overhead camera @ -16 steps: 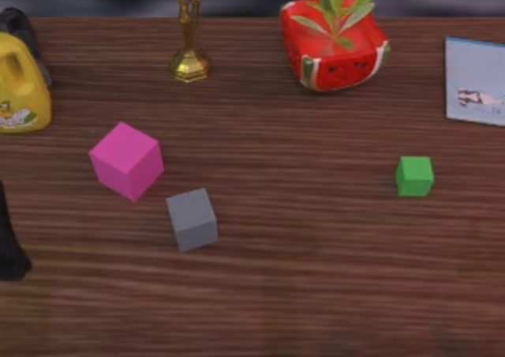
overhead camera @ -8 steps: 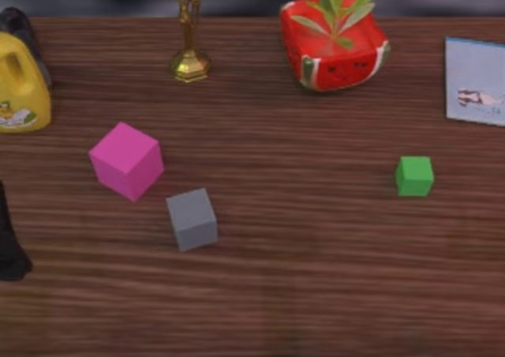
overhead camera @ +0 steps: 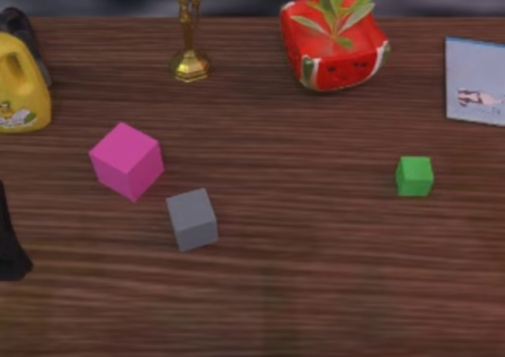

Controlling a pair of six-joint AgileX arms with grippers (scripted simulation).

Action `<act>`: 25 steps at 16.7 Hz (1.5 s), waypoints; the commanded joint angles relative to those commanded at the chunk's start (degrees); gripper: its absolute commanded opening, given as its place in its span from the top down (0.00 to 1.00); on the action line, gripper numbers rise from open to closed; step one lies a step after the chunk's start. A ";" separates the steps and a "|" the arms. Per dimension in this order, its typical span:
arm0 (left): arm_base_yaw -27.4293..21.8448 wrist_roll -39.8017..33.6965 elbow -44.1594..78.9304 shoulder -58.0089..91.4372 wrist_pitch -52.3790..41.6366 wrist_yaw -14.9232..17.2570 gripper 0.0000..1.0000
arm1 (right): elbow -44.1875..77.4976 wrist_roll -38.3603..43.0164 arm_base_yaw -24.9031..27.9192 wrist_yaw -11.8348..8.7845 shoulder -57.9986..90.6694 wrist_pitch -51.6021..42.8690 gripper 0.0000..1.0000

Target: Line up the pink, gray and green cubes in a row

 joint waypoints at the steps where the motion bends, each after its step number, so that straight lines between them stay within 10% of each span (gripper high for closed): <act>1: 0.00 0.00 0.00 0.00 0.00 0.00 0.00 | 4.93 0.87 0.71 0.09 6.51 -3.50 0.00; 13: 0.00 0.00 0.00 0.00 0.00 0.00 0.00 | 51.63 8.72 7.77 0.33 65.77 -33.12 0.00; 25: 0.00 0.00 0.00 0.00 0.00 0.00 0.00 | 52.13 9.11 8.19 0.28 70.87 -30.41 0.00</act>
